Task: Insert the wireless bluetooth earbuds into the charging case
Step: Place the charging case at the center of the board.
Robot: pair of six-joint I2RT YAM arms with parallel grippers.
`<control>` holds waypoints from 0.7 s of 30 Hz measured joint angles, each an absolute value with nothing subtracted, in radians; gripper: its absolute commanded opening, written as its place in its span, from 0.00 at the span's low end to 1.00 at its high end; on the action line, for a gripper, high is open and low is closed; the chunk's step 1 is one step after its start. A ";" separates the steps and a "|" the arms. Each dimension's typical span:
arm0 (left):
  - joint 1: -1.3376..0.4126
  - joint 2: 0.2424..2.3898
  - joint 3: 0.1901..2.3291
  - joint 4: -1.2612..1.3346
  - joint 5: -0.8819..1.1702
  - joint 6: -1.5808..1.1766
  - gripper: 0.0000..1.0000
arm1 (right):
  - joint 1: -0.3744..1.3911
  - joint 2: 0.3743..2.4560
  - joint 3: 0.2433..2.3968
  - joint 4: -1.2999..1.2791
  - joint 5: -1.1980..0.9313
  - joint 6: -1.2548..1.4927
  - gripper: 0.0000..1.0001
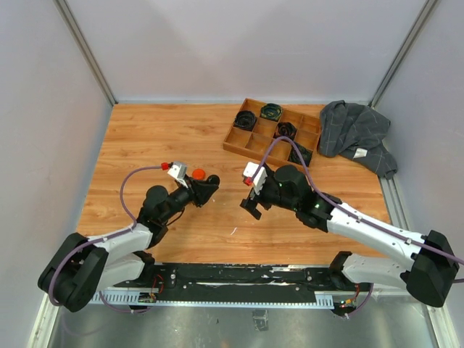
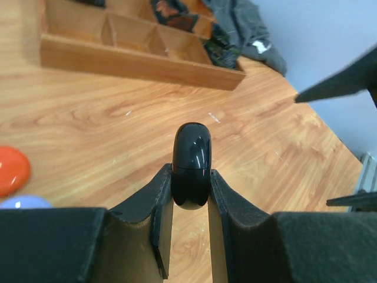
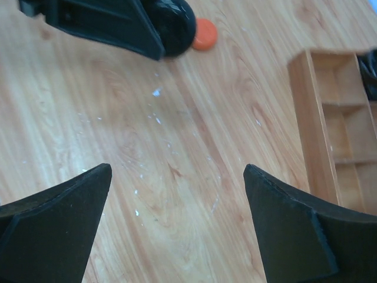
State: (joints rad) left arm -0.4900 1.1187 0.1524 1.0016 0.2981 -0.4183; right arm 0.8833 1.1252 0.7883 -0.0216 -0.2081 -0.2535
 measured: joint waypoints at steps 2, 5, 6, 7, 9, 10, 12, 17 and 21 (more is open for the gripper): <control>-0.490 1.093 0.190 0.857 0.250 -0.458 0.17 | 0.883 1.102 0.735 0.021 -0.143 -0.222 0.98; -0.489 1.041 0.212 0.673 0.173 -0.517 0.17 | 0.883 1.077 0.673 0.064 -0.056 -0.184 1.00; -0.487 1.021 0.212 0.618 0.148 -0.539 0.17 | 0.883 1.068 0.651 0.079 -0.022 -0.172 1.00; -0.485 1.004 0.212 0.566 0.127 -0.560 0.17 | 0.883 1.061 0.637 0.088 -0.002 -0.162 1.00; -0.480 0.987 0.211 0.496 0.101 -0.598 0.18 | 0.883 1.042 0.596 0.121 0.051 -0.139 1.00; -0.475 0.984 0.211 0.465 0.089 -0.617 0.18 | 0.883 1.031 0.575 0.138 0.075 -0.126 0.99; -0.464 0.987 0.211 0.412 0.080 -0.655 0.20 | 0.883 1.013 0.537 0.163 0.110 -0.106 0.99; -0.444 1.007 0.193 0.323 0.072 -0.729 0.22 | 0.883 0.954 0.456 0.205 0.194 -0.061 0.98; -0.413 1.021 0.175 0.273 0.067 -0.773 0.23 | 0.883 0.883 0.408 0.231 0.265 -0.043 0.98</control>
State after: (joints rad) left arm -0.4133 1.0206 0.1753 0.2729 0.0666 -0.7731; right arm 0.8833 0.8829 0.4076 0.2314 0.2646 -0.0429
